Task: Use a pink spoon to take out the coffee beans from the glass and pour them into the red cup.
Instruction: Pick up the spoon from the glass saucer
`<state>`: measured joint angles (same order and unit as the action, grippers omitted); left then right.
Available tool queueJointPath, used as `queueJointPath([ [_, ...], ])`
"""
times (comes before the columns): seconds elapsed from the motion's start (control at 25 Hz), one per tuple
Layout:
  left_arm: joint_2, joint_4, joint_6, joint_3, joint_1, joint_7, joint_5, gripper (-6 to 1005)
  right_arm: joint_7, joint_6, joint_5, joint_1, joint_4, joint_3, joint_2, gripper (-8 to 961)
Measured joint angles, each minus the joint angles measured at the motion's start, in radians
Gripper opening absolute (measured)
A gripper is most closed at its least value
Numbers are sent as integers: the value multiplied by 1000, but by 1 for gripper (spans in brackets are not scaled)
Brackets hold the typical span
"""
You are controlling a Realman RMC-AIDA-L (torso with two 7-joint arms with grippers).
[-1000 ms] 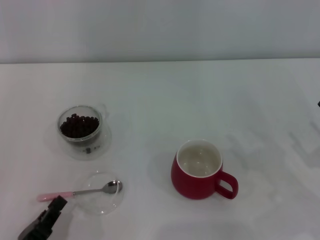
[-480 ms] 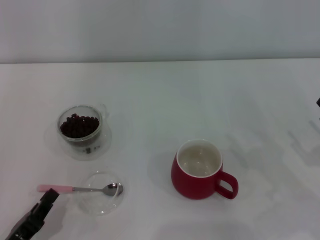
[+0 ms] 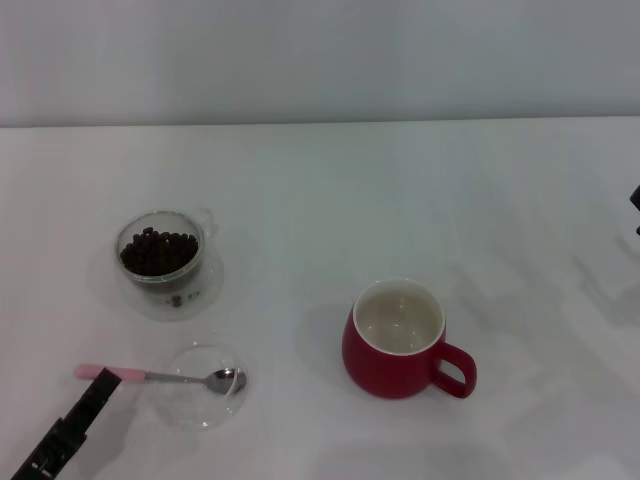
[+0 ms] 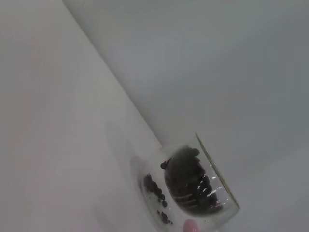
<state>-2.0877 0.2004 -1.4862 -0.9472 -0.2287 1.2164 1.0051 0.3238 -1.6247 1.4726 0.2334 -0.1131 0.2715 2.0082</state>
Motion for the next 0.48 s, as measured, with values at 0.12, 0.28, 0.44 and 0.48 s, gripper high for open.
queueJointPath([
  [0.12,2,0,7,-1,-5,37,0,290,0,6,0,3,-1,0,0,696],
  [0.28,6,-9,19,-4,-8,90,1,333,0,6,0,7,-2,0,0,696],
  [0.44,5,-26,47,-6,-9,139,9,326,0,8,0,11,-2,0,0,695],
  [0.48,5,-27,50,-6,-9,143,10,324,0,9,0,12,-2,0,0,695],
])
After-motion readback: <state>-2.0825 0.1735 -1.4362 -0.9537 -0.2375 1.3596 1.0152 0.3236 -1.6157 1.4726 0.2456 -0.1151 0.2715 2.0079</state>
